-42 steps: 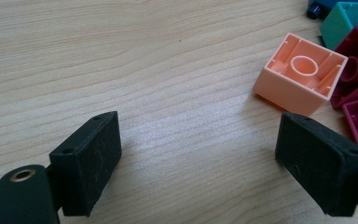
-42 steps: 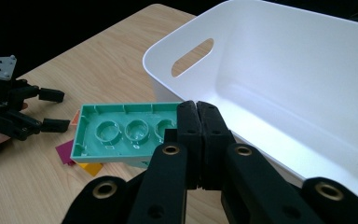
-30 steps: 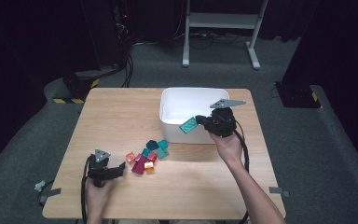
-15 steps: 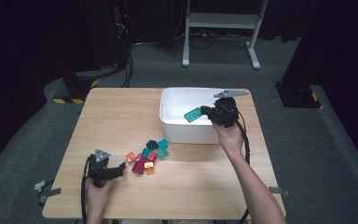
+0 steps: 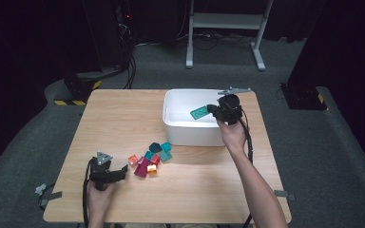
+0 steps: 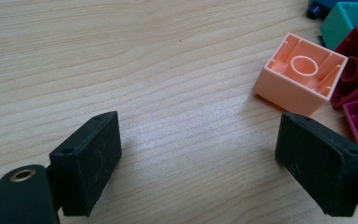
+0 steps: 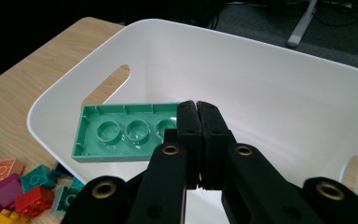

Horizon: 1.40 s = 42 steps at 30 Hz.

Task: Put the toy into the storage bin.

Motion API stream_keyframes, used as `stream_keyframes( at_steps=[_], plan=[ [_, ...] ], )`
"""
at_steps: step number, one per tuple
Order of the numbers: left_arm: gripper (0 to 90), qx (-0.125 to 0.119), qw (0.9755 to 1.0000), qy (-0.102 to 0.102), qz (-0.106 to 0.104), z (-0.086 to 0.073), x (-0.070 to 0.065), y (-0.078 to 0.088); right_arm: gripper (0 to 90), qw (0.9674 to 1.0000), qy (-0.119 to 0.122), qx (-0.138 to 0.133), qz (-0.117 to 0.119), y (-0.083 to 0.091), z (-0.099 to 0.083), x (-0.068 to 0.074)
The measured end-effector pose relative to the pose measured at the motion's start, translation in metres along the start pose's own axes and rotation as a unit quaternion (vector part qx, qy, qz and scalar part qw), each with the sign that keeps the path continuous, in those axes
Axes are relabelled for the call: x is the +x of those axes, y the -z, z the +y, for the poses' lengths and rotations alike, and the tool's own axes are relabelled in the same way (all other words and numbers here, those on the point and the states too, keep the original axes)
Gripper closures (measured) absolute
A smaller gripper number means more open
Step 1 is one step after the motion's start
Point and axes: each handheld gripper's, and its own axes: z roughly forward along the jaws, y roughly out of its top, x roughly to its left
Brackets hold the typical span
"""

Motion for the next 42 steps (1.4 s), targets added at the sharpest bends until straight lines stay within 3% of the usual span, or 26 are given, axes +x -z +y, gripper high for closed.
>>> stream_keyframes(
  at_steps=[23,33,38,39,42],
  plan=[
    [14.6,0.000,1.0000,0.000,0.000,0.000,0.000,0.000,86.7,0.9989,0.005,0.029,-0.036,-0.021,-0.002,-0.002],
    [14.6,0.000,1.0000,0.000,0.000,0.000,0.000,0.000,51.0,0.9995,-0.005,0.001,-0.032,-0.016,-0.007,0.000],
    [14.6,0.000,1.0000,0.000,0.000,0.000,0.000,0.000,44.1,0.9995,0.006,-0.004,-0.031,-0.013,-0.010,0.004],
    [14.6,0.000,1.0000,0.000,0.000,0.000,0.000,0.000,39.5,0.9996,0.009,-0.018,-0.022,-0.009,-0.011,0.006],
    [14.6,0.000,1.0000,0.000,0.000,0.000,0.000,0.000,37.8,0.9994,0.013,-0.030,-0.014,-0.003,-0.011,0.010]
  ],
)
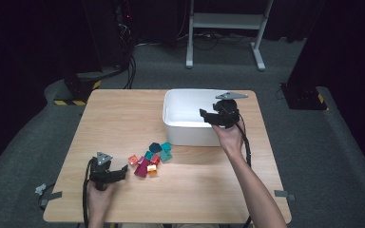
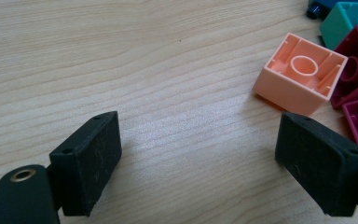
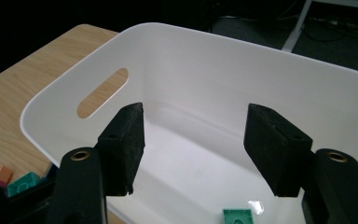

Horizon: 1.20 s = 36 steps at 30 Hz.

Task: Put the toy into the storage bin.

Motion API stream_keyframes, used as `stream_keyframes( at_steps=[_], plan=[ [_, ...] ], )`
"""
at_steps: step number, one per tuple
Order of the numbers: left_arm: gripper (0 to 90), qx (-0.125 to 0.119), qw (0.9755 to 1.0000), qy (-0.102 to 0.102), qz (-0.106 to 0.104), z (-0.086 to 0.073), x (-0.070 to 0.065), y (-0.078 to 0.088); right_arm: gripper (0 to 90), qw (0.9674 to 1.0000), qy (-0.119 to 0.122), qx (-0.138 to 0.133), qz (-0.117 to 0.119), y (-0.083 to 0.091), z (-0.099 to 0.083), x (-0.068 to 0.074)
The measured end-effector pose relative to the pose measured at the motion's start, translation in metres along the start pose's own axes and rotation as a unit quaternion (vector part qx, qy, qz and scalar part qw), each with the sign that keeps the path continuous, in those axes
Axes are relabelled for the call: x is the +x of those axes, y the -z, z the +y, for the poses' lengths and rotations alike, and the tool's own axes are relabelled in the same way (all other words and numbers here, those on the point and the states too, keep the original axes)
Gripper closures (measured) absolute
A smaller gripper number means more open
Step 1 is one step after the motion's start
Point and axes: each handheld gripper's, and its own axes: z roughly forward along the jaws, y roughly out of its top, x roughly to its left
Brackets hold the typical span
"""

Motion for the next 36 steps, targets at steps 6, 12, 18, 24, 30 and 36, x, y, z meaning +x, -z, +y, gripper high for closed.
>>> stream_keyframes(
  at_steps=[6,12,18,24,30,36],
  plan=[
    [14.6,0.000,1.0000,0.000,0.000,0.000,0.000,0.000,35.2,0.9993,0.016,-0.026,0.022,0.012,-0.002,0.009],
    [14.6,0.000,1.0000,0.000,0.000,0.000,0.000,0.000,34.3,0.9982,0.022,-0.038,0.040,0.020,-0.006,0.013],
    [14.6,0.000,1.0000,0.000,0.000,0.000,0.000,0.000,35.7,0.9964,0.032,-0.053,0.057,0.028,-0.010,0.023],
    [14.6,0.000,1.0000,0.000,0.000,0.000,0.000,0.000,37.1,0.9950,0.039,-0.055,0.074,0.031,-0.020,0.034],
    [14.6,0.000,1.0000,0.000,0.000,0.000,0.000,0.000,38.3,0.9930,0.040,-0.063,0.092,0.033,-0.029,0.044],
    [14.6,0.000,1.0000,0.000,0.000,0.000,0.000,0.000,39.0,0.9920,0.048,-0.060,0.100,0.033,-0.040,0.052]
  ],
)
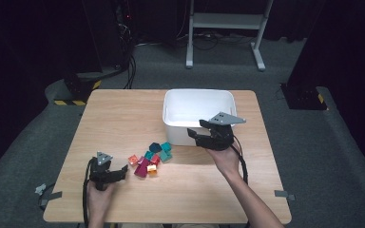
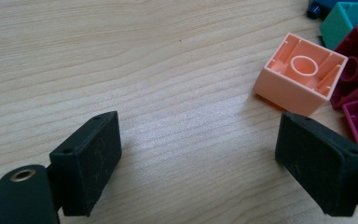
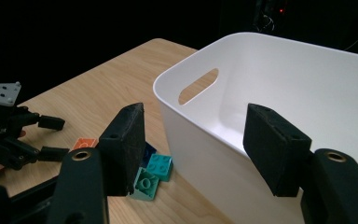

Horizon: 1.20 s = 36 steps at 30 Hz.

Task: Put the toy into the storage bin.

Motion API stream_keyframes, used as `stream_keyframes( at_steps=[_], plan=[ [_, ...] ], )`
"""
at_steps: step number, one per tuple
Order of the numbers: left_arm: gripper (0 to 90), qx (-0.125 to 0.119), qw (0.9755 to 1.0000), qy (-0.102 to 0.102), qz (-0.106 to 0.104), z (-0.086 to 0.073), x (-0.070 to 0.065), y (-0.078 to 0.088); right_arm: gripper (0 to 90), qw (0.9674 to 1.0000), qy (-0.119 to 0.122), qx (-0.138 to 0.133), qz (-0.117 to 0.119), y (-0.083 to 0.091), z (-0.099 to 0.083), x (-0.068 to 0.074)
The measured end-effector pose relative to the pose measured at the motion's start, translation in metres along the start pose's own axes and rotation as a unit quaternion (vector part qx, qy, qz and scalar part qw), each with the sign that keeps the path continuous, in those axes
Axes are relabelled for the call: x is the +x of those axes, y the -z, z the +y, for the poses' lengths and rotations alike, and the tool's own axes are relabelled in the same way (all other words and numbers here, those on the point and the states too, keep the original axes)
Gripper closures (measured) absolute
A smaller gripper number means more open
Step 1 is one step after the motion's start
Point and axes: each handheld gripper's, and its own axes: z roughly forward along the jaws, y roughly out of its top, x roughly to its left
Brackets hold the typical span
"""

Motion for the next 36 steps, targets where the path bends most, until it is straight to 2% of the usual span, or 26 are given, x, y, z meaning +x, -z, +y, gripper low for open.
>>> stream_keyframes(
  at_steps=[4,12,24,36],
  plan=[
    [14.6,0.000,1.0000,0.000,0.000,0.000,0.000,0.000,39.2,1.0000,-0.002,0.000,0.002,-0.002,-0.007,0.002],
    [14.6,0.000,1.0000,0.000,0.000,0.000,0.000,0.000,39.4,0.9998,-0.009,0.017,0.010,-0.012,-0.027,0.007],
    [14.7,0.000,1.0000,0.000,0.001,0.000,0.000,0.000,40.9,0.9992,-0.013,0.034,0.019,-0.032,-0.051,0.018],
    [14.7,0.000,1.0000,0.000,0.001,0.000,0.000,0.000,41.2,0.9969,-0.009,0.074,0.023,-0.060,-0.071,0.028]
  ],
)
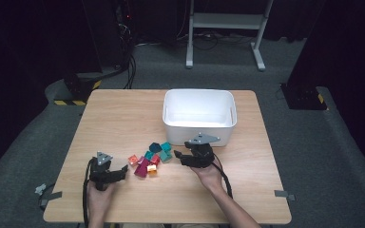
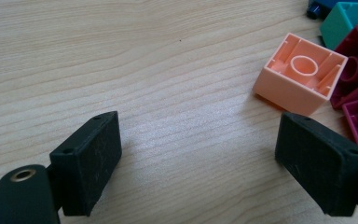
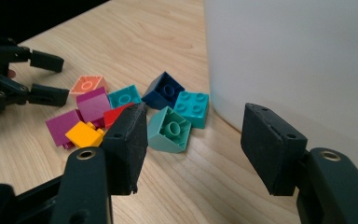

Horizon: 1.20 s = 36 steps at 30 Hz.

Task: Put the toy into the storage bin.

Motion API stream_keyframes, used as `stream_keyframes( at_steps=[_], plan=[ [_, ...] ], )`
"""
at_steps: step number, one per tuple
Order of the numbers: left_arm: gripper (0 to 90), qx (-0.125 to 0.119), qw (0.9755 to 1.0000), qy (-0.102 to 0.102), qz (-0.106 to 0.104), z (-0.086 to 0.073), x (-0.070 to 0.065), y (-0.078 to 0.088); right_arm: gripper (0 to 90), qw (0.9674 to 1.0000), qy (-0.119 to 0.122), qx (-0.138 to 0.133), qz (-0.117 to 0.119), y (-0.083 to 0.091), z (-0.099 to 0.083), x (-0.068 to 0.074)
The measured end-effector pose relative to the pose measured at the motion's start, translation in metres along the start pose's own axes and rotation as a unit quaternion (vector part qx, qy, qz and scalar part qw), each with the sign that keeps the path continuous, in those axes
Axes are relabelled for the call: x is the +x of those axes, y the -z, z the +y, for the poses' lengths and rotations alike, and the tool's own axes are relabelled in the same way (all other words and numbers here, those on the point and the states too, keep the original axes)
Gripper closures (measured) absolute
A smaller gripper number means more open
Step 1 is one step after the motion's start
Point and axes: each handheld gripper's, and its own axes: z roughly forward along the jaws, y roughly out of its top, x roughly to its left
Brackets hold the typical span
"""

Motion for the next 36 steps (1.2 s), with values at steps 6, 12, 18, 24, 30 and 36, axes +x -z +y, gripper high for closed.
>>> stream_keyframes(
  at_steps=[6,12,18,24,30,36],
  plan=[
    [14.7,0.000,1.0000,0.000,0.000,0.000,0.000,0.000,41.2,0.9999,-0.002,0.016,-0.001,-0.017,-0.006,0.003],
    [14.7,0.000,1.0000,0.000,0.000,0.000,0.000,0.000,41.2,0.9996,-0.001,0.030,0.000,-0.030,-0.010,0.007],
    [14.7,0.000,1.0000,0.000,0.000,0.000,0.000,0.000,40.9,0.9993,-0.009,0.035,0.005,-0.042,-0.009,0.010],
    [14.7,0.000,1.0000,0.000,0.000,0.000,0.000,0.000,40.1,0.9990,-0.014,0.043,0.000,-0.054,-0.010,0.014],
    [14.7,0.000,1.0000,0.000,0.000,0.000,0.000,0.000,39.2,0.9986,-0.015,0.049,-0.009,-0.063,-0.009,0.016],
    [14.7,0.000,1.0000,0.000,0.000,0.000,0.000,0.000,38.6,0.9982,-0.016,0.054,-0.017,-0.070,-0.007,0.018]
  ],
)
